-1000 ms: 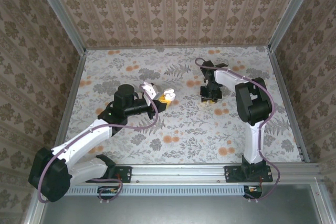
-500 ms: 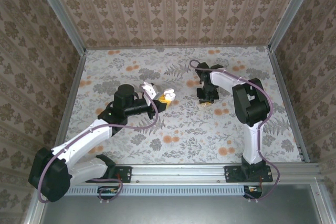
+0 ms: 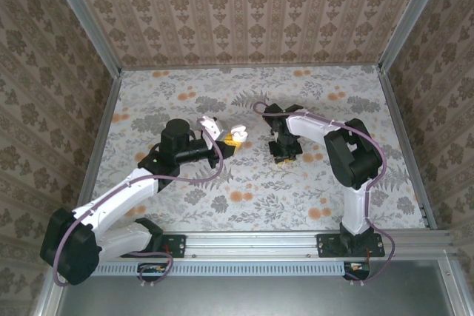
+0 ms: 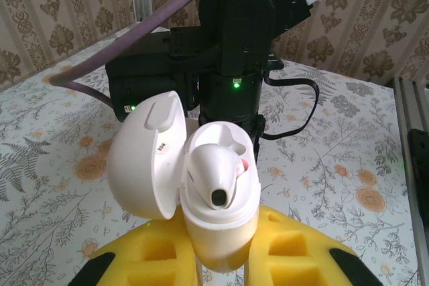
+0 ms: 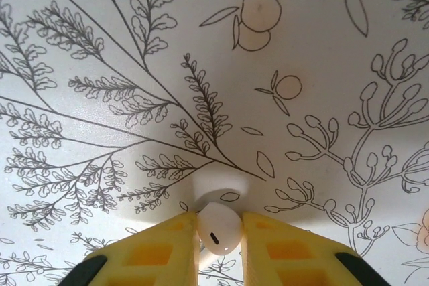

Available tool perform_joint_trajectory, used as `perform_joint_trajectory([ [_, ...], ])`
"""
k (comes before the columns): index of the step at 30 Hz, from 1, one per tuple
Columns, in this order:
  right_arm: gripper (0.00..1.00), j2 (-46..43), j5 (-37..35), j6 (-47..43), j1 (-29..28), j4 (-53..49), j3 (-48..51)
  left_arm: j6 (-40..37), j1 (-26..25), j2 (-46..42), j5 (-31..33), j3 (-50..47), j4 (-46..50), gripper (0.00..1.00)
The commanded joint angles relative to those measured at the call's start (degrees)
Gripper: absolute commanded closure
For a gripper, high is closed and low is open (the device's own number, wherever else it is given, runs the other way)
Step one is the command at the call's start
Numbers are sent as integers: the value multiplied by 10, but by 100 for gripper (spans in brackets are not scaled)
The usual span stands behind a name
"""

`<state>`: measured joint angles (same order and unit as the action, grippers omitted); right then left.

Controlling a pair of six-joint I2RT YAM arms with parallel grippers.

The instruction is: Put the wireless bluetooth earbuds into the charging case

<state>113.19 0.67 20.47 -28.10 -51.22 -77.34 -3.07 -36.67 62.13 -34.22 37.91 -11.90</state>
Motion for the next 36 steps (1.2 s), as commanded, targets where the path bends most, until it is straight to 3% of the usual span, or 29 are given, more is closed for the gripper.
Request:
perform_joint_trajectory([
  [1,70,-13,18,-5,-6,-11,10,8,-1,-21,2,-11,1,100],
  [4,66,-22,19,8,-6,-13,10,10,-2,-32,10,-16,5,100],
  [12,65,-40,10,41,-2,-5,10,9,-3,-37,15,-16,10,100],
  [36,74,22,-22,54,-1,5,-8,0,-3,-32,15,-13,13,100],
])
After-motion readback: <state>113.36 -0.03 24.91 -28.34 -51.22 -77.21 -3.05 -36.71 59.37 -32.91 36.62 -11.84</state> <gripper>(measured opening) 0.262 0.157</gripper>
